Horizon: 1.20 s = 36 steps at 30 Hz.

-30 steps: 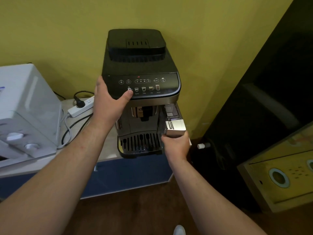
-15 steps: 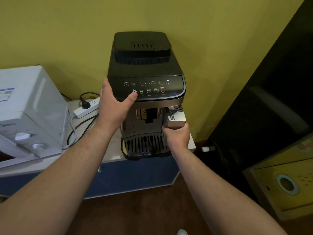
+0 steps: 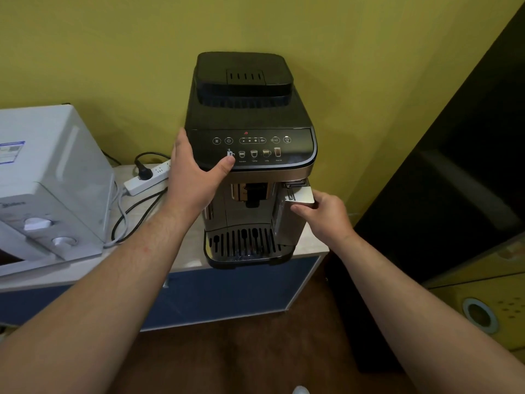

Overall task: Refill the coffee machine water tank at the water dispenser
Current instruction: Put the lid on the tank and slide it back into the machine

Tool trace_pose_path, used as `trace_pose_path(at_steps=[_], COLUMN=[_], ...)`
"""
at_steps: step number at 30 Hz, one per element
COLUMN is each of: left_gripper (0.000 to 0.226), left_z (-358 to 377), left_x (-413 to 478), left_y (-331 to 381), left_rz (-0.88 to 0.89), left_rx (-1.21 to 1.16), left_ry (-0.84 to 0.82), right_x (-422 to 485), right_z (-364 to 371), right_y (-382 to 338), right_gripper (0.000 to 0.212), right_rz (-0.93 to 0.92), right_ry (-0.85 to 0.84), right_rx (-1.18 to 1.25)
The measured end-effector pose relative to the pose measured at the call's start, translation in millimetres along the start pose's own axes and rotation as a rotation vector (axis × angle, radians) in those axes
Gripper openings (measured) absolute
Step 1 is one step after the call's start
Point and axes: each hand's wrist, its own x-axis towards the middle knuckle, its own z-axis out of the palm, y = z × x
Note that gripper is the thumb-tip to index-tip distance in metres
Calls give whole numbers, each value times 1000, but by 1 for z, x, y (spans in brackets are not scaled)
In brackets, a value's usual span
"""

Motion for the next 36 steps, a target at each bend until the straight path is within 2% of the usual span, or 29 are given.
trace_pose_path(at_steps=[3, 10, 36], left_gripper=[106, 105, 107], left_z=[1, 1, 1], left_x=[-1, -2, -1], left_y=[-1, 1, 0], left_rz=[-1, -4, -13], left_rx=[3, 6, 19], left_ry=[7, 12, 11], right_x=[1, 19, 40], right_z=[1, 4, 11], right_y=[-3, -23, -29], right_gripper=[45, 15, 21], right_rz=[-21, -20, -19], right_ry=[0, 5, 49], right_rx=[14, 76, 127])
